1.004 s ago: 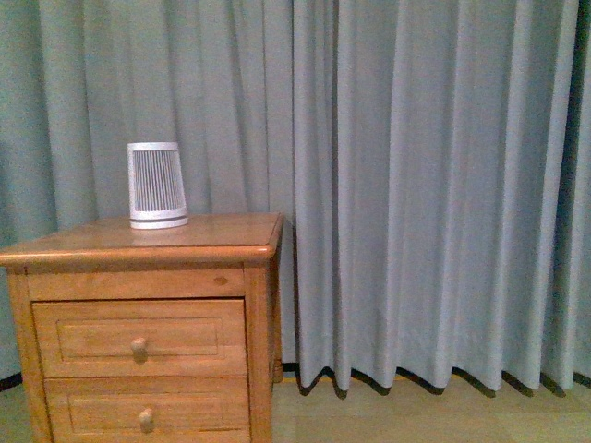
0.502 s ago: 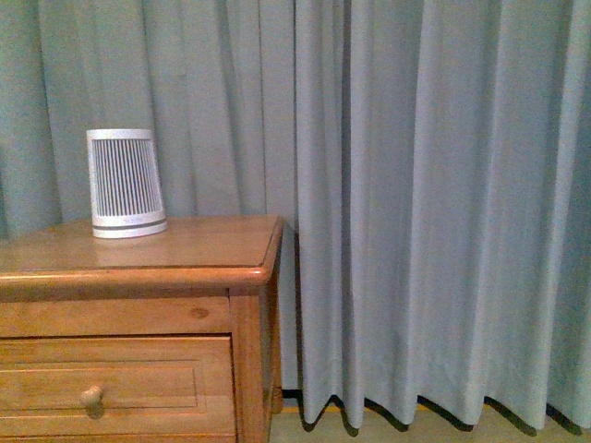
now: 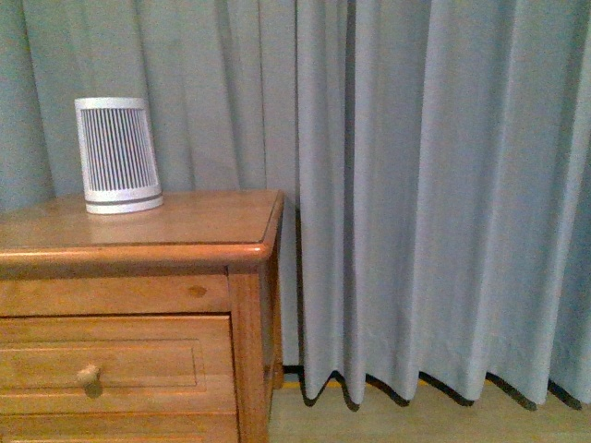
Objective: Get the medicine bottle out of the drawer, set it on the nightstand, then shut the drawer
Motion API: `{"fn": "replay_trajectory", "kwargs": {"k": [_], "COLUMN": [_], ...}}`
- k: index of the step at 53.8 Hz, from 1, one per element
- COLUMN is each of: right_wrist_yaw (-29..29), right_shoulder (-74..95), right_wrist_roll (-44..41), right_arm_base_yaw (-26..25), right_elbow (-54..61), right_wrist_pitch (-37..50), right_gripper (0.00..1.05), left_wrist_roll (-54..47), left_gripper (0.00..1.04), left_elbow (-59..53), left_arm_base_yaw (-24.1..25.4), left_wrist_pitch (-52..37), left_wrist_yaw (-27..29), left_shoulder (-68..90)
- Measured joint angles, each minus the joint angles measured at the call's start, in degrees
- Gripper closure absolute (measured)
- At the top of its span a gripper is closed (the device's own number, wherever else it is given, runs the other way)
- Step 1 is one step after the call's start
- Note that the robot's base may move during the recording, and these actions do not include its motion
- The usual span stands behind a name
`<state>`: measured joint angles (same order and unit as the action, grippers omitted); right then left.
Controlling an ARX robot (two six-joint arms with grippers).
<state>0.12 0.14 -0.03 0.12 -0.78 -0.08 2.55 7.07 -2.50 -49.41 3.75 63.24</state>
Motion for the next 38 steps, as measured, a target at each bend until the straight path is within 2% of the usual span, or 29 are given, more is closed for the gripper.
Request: {"fn": "replay_trajectory", "kwargs": {"k": [5,10,20,38], "right_wrist_yaw": [0.00,0.00,0.00,0.00], "right_shoulder": [0.00,0.00,0.00,0.00], "right_wrist_roll": [0.02,0.02,0.02,0.02], "right_arm_base_yaw": [0.00,0.00,0.00,0.00], "right_elbow": [0.00,0.00,0.00,0.00], "right_wrist_pitch": [0.00,0.00,0.00,0.00], "right_gripper": [0.07,0.07,0.07,0.07], "left_wrist_roll": [-1.81,-2.91,-4.79,-6.64], "left_gripper": [0.07,0.07,0.07,0.07], "left_elbow": [5.88,12.41,23.43,37.64], "left_arm_base_yaw": [-1.18,-2.01,-2.36,0.37], "left_wrist_pitch": [-14.75,-21.18,-24.30,-24.15], "left_wrist_yaw": [1.11,2.67,2.82,0.44], "left_shoulder": [18.12,32.06,50.03,64.94]}}
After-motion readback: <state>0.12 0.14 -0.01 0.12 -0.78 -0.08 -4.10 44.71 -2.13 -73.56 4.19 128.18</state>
